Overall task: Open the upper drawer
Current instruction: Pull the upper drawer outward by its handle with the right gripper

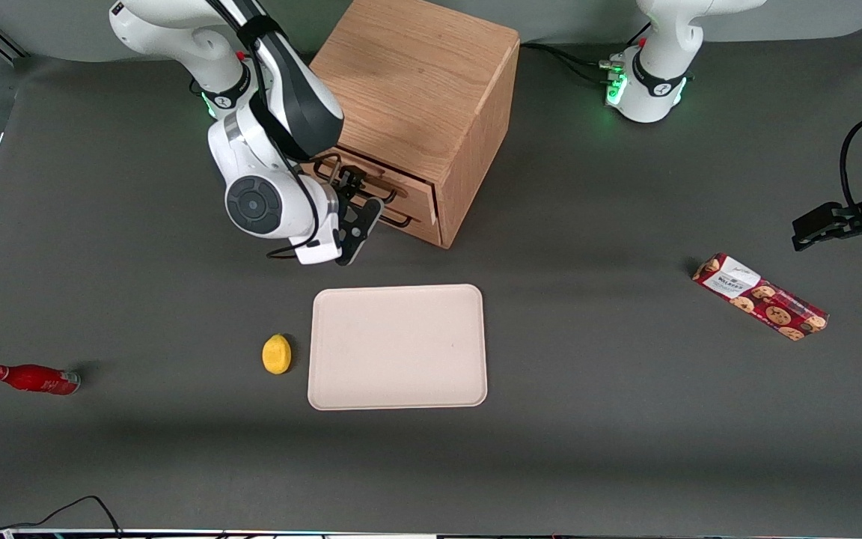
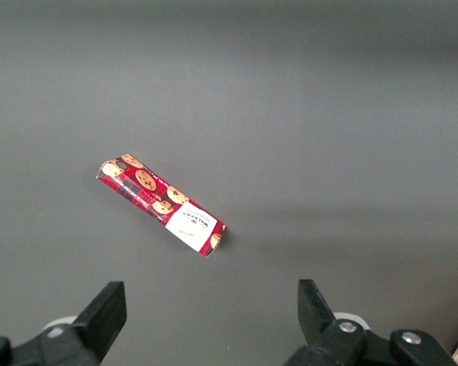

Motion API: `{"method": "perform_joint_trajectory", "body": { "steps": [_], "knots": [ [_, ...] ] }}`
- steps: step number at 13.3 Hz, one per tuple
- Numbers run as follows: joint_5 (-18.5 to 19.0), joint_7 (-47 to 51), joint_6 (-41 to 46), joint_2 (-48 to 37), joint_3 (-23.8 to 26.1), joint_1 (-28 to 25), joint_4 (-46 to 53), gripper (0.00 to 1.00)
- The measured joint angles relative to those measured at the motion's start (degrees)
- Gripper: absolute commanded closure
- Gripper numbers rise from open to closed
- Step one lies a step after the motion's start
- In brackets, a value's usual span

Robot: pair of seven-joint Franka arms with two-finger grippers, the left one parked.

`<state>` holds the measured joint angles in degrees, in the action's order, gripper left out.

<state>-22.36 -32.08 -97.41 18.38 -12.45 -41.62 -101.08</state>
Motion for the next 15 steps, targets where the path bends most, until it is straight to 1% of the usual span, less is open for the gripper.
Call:
{"method": "perform_joint_trajectory", "body": {
  "steps": [8,15],
  "knots": [
    [-0.26,-1.33,-0.55,1.98,-0.01,1.27,1.98,0.00],
    [-0.72,-4.45,-0.55,3.32,-0.03,4.07,3.77,0.00]
  ]
}}
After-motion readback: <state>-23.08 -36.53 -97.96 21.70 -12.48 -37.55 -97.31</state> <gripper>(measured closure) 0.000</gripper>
